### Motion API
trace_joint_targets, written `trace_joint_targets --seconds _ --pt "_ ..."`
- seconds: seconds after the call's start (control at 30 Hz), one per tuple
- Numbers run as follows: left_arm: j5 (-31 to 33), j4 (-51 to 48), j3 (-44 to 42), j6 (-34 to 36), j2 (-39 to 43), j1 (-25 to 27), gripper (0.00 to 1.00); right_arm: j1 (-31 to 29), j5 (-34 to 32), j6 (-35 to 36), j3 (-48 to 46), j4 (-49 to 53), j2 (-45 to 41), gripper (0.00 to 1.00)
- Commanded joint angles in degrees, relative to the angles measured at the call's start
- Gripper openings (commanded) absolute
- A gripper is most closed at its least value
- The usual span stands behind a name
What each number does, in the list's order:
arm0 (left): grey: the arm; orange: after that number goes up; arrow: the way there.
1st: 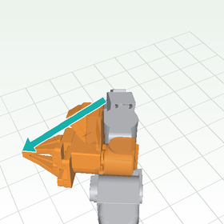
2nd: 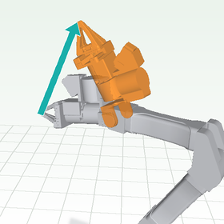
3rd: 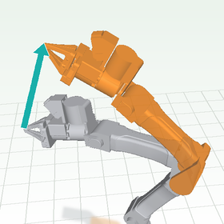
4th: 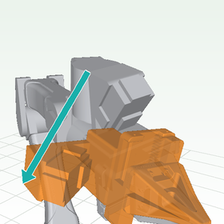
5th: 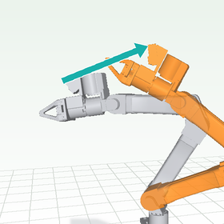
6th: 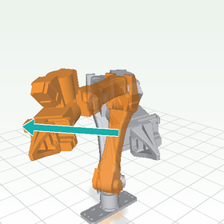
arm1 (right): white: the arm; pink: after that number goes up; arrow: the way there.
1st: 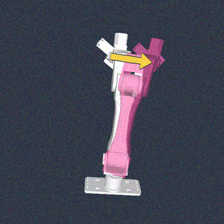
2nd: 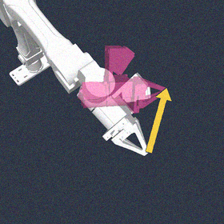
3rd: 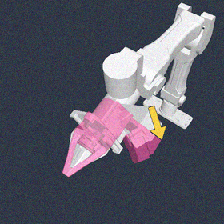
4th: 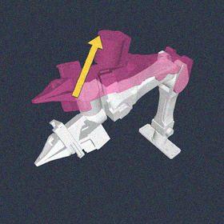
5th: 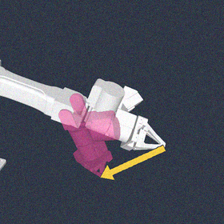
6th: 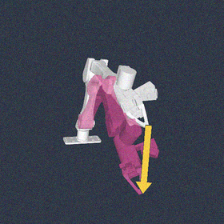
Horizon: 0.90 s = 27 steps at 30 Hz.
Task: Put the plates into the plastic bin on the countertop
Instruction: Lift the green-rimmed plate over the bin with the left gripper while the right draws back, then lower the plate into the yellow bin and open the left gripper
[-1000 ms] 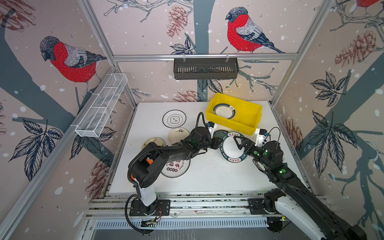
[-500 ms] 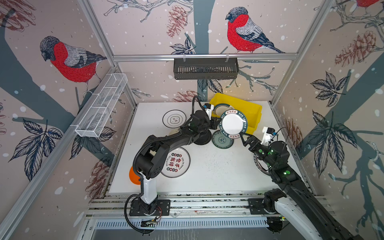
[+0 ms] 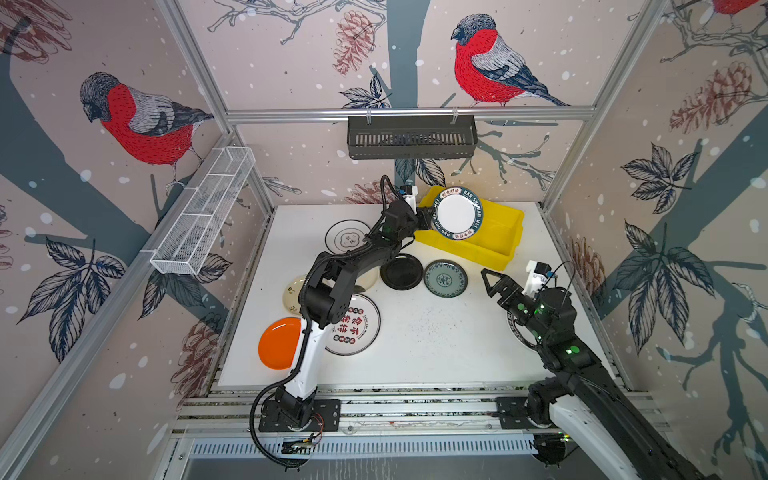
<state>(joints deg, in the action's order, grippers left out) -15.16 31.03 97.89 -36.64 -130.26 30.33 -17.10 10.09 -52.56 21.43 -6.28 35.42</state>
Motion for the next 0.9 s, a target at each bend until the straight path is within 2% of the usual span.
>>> trace_joint_targets --seconds 0.0,0.33,0.73,0.8,0.83,0.87 --pt "0.68 3.84 2.15 -1.65 -1.98 -0.69 0.00 0.36 -0.41 -0.82 -0.33 -1.20 0.00 0.99" --pt "0.52 -3.16 13.00 1.19 -9.29 -0.71 0.00 2.31 1.80 -0.79 -1.39 -1.85 0.09 1.00" --pt "1.88 -6.09 16.80 1.71 -12.13 -0.71 0.00 5.23 3.37 -0.36 -1.66 -0.26 -0.85 1.00" --pt "1.97 -6.06 16.71 1.66 -12.13 -0.71 0.12 5.59 3.32 -0.27 -1.66 0.02 -0.97 0.99" --pt "2.11 -5.98 16.72 1.60 -12.13 -0.70 0.15 5.68 3.27 -0.27 -1.66 0.26 -0.96 0.99" --pt "2.15 -5.90 16.72 1.59 -12.13 -0.71 0.15 5.76 3.30 -0.20 -1.60 0.45 -0.97 1.00"
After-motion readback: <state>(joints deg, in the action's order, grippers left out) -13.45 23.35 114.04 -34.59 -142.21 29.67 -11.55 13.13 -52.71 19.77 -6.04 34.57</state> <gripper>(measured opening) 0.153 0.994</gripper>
